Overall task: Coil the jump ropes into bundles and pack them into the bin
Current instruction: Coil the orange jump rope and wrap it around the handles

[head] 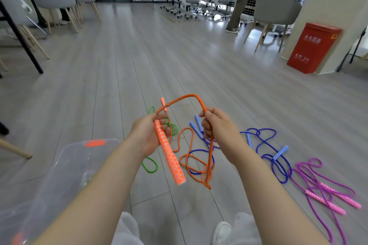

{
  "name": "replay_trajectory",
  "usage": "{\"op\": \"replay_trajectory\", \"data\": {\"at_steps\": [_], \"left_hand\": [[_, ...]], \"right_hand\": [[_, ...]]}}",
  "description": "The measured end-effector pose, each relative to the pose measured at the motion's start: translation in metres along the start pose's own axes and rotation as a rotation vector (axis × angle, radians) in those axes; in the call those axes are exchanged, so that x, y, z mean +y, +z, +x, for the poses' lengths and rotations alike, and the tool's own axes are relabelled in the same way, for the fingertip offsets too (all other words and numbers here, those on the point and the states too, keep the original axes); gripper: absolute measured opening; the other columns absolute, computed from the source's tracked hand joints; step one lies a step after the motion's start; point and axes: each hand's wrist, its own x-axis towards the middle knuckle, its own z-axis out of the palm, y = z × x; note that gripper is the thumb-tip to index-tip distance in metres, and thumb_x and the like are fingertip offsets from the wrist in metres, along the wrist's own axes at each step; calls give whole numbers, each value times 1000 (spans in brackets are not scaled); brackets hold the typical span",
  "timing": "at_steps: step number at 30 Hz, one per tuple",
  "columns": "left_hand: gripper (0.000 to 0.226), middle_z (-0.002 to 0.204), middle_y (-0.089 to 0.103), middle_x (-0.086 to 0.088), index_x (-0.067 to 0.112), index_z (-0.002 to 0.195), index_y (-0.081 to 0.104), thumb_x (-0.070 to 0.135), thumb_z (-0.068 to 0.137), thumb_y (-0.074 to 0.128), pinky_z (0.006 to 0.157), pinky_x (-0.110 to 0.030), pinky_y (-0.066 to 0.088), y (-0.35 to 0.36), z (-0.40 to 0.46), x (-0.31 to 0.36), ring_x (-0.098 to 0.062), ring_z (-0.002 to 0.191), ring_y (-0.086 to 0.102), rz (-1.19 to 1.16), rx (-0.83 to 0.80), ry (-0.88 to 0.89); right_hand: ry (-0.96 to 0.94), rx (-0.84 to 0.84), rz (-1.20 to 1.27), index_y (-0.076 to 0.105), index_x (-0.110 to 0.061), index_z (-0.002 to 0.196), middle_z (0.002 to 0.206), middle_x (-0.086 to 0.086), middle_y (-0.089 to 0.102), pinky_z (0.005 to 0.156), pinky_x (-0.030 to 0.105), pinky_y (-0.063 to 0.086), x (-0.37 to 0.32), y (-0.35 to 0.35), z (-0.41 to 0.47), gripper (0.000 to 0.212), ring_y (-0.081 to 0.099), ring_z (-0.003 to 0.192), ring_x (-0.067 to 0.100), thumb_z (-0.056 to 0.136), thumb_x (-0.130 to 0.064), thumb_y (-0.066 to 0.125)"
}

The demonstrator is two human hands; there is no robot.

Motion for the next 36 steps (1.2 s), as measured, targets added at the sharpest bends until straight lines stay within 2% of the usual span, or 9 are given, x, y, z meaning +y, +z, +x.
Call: {"op": "replay_trajectory", "data": {"at_steps": [3, 6, 11, 16, 20, 22, 26, 32, 36], "left_hand": [[18, 69, 52, -3, 0, 94, 65, 7, 92, 48, 60, -29, 54, 11, -14, -8, -13, 56, 52, 223, -53, 25], [26, 85, 68, -8, 7, 95, 70, 13, 98, 45, 81, -35, 52, 18, -26, -16, -19, 80, 64, 430, -133, 60], [29, 79, 71, -1, 10, 105, 70, 18, 102, 41, 80, -31, 50, 26, -37, -26, -12, 70, 66, 585, -202, 124], [33, 83, 66, -5, 13, 109, 71, 19, 100, 41, 81, -36, 45, 31, -37, -36, -12, 68, 60, 610, -208, 131], [25, 76, 66, -1, 14, 102, 69, 22, 99, 46, 83, -38, 52, 35, -39, -41, -15, 72, 61, 599, -167, 139], [26, 82, 71, 1, 18, 105, 69, 25, 102, 44, 84, -36, 53, 33, -40, -43, -11, 72, 65, 592, -166, 180], [32, 94, 72, -8, 11, 100, 68, 26, 104, 40, 80, -35, 53, 32, -30, -36, -18, 82, 65, 471, -69, 255], [30, 58, 68, 2, 15, 80, 52, 20, 104, 34, 67, -29, 45, -7, -3, 25, -15, 62, 64, -292, 132, 185], [35, 61, 59, 7, 21, 74, 49, 20, 103, 30, 59, -27, 44, -45, 11, 41, -8, 54, 61, -283, 314, 247]], "right_hand": [[-92, -51, -68, 62, -19, 91, 59, -6, 46, 52, 21, 35, 2, 14, -7, 21, 39, 50, 6, 101, -13, 45], [-118, -84, -184, 65, -29, 85, 56, -10, 52, 52, 17, 38, 5, 19, -13, 23, 46, 50, 1, 97, -14, 53], [-122, -28, -314, 61, -34, 86, 65, -5, 69, 81, 41, 54, 10, 17, -14, 12, 67, 71, 12, 93, -24, 61], [-117, 53, -315, 59, -21, 81, 71, 3, 73, 80, 47, 57, 8, 18, -14, 9, 72, 73, 21, 86, -18, 66], [-136, 56, -269, 64, -29, 70, 66, 5, 71, 73, 50, 59, 10, 17, -11, 11, 72, 67, 25, 73, -19, 63], [-151, 13, -272, 66, -30, 76, 70, 3, 72, 76, 46, 59, 11, 16, -11, 15, 72, 69, 21, 79, -15, 63], [-137, -96, -332, 62, -29, 98, 70, -4, 68, 65, 26, 49, 5, 15, -15, 12, 63, 63, 3, 90, -20, 63], [-10, -19, -400, 66, -15, 86, 62, -2, 53, 54, 24, 40, -4, -23, -5, 13, 42, 52, 9, 89, -28, 68], [39, 50, -477, 67, -19, 85, 66, -3, 55, 54, 22, 36, -2, -47, -5, 6, 42, 55, 10, 90, -22, 67]]}}
